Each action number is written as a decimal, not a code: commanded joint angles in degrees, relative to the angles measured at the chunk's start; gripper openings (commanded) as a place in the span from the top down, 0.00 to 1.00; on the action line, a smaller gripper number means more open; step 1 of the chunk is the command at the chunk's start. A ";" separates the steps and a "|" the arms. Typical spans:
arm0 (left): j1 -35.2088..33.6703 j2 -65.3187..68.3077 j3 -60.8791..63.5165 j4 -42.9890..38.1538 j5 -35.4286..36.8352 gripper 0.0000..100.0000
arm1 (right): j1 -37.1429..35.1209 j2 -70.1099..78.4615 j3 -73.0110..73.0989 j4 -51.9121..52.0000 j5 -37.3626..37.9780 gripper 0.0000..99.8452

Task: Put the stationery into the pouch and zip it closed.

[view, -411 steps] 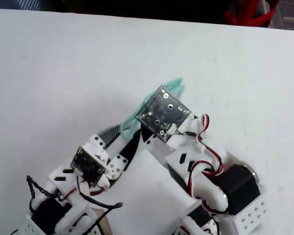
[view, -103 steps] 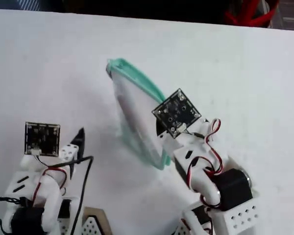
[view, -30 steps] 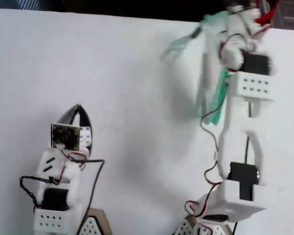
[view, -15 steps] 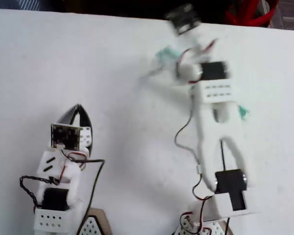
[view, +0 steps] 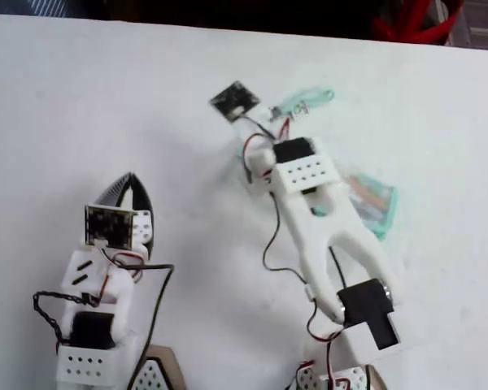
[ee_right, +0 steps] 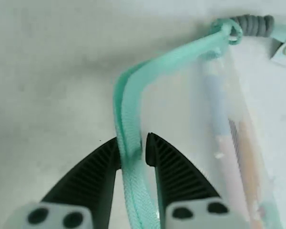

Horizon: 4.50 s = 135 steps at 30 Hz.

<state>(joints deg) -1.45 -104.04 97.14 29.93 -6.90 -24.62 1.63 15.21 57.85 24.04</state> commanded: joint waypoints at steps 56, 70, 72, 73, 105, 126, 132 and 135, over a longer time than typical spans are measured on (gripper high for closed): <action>2.95 -0.57 -8.88 4.75 11.25 0.80 | 15.69 -29.23 31.03 -15.78 -9.58 0.98; 7.96 -0.57 -6.77 -2.02 9.58 0.80 | 25.27 -22.90 31.03 -21.67 -17.67 0.98; 7.60 -0.57 -6.68 -1.14 9.58 0.80 | 26.42 -22.81 30.95 -21.67 -18.90 0.98; 7.52 -0.57 -6.68 0.26 9.58 0.80 | 26.59 -22.73 30.95 -21.67 -18.90 0.98; 5.49 -0.57 -1.14 0.00 -3.78 0.80 | 30.20 3.12 13.63 -15.60 -27.34 0.98; 3.38 -0.66 -1.58 -0.09 13.36 0.80 | 37.14 3.03 10.46 -7.43 -40.79 0.98; 3.56 -0.66 -1.32 -0.09 13.27 0.80 | 40.40 1.45 9.93 -7.60 -40.88 0.98; 3.91 -0.66 -1.05 0.09 10.73 0.80 | 40.84 -2.33 10.81 -7.25 -40.79 0.98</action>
<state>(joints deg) 1.98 -104.13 96.35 31.25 5.85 15.21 4.09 27.16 50.20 -16.22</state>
